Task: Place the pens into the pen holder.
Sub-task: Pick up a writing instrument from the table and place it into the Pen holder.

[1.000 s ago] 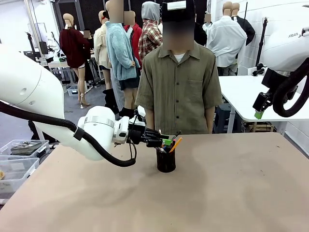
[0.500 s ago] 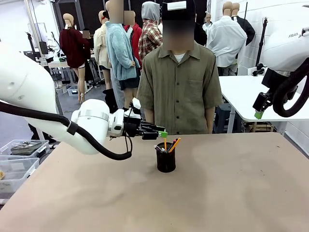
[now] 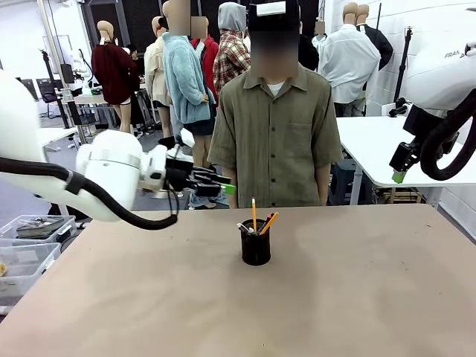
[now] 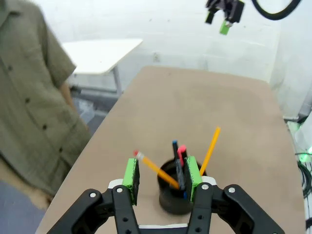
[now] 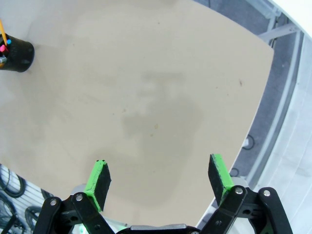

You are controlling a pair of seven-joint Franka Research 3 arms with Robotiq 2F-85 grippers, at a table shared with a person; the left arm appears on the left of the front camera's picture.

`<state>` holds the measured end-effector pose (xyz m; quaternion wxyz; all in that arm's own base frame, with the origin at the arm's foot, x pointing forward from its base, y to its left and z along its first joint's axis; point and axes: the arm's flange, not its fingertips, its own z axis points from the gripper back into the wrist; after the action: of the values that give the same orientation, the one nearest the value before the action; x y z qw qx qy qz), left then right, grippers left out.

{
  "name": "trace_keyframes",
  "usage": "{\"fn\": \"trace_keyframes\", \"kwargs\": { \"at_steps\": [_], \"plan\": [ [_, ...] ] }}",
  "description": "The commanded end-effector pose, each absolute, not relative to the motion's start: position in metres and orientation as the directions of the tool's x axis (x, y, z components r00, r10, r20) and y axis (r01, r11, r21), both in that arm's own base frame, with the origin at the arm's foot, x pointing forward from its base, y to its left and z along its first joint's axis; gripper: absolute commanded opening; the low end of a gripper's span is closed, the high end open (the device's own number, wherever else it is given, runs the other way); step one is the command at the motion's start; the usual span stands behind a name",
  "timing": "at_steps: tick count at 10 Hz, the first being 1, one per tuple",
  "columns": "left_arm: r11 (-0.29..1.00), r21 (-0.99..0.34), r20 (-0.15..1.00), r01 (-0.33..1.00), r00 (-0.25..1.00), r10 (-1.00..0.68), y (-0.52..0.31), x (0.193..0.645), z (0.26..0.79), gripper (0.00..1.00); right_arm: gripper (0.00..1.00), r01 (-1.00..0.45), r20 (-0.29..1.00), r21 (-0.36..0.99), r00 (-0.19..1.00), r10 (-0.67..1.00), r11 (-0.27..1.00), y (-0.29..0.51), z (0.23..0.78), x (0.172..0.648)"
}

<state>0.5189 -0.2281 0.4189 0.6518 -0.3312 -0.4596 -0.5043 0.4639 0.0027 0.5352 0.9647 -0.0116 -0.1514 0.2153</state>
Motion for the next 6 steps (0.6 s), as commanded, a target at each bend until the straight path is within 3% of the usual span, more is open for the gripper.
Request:
{"fn": "trace_keyframes", "kwargs": {
  "at_steps": [1, 5, 6],
  "plan": [
    [0.327, -0.075, 0.866, 0.942, 0.224, -0.446, -0.198, 0.505, 0.454, 0.51, 1.0, -0.406, 0.28, -0.103, 0.864, 0.418, 0.908, 0.004, 0.533, 0.461],
    [0.501, -0.203, 0.685, 0.842, 0.487, -0.542, -0.156, 0.474, 0.487, 0.51, 1.0, -0.406, 0.28, -0.103, 0.864, 0.418, 0.908, 0.004, 0.533, 0.461],
    [0.581, -0.212, 0.586, 0.786, 0.578, -0.568, -0.152, 0.467, 0.486, 0.51, 1.0, -0.406, 0.28, -0.103, 0.864, 0.418, 0.908, 0.004, 0.533, 0.461]
  ]
}}
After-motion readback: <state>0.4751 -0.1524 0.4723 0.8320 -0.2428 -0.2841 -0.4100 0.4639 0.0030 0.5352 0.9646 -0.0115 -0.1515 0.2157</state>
